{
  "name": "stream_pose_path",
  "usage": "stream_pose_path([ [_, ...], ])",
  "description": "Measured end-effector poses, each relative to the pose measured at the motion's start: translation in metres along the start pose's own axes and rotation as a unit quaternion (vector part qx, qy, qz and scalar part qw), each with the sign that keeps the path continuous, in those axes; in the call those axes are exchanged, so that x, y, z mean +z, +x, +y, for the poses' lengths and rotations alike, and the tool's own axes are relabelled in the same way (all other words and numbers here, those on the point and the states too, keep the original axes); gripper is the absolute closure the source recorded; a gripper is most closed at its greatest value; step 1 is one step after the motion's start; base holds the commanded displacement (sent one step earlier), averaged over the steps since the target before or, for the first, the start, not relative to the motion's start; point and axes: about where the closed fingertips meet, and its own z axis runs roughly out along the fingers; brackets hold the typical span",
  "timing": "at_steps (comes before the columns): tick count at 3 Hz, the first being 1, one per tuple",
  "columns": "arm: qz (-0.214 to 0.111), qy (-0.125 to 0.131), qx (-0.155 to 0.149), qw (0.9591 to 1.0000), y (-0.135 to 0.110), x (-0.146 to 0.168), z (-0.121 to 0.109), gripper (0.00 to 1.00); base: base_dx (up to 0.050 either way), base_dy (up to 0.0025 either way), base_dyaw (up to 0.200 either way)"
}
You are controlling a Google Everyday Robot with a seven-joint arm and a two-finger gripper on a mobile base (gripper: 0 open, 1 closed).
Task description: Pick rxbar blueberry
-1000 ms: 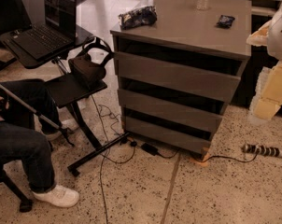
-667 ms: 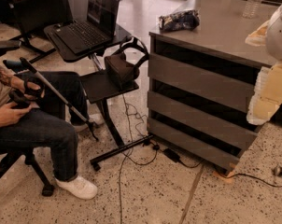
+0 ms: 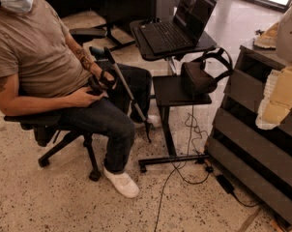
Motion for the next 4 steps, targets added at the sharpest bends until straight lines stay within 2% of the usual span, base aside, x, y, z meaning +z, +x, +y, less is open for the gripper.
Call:
stream_pose_path([
  [2, 0.0, 0.0, 0.0, 1.0, 0.0, 0.0, 0.0, 0.0, 0.0, -0.00009, -0.195],
  [3, 0.0, 0.0, 0.0, 1.0, 0.0, 0.0, 0.0, 0.0, 0.043, -0.00207, -0.099],
  [4, 0.0, 0.0, 0.0, 1.0, 0.0, 0.0, 0.0, 0.0, 0.0, -0.00003, -0.19],
])
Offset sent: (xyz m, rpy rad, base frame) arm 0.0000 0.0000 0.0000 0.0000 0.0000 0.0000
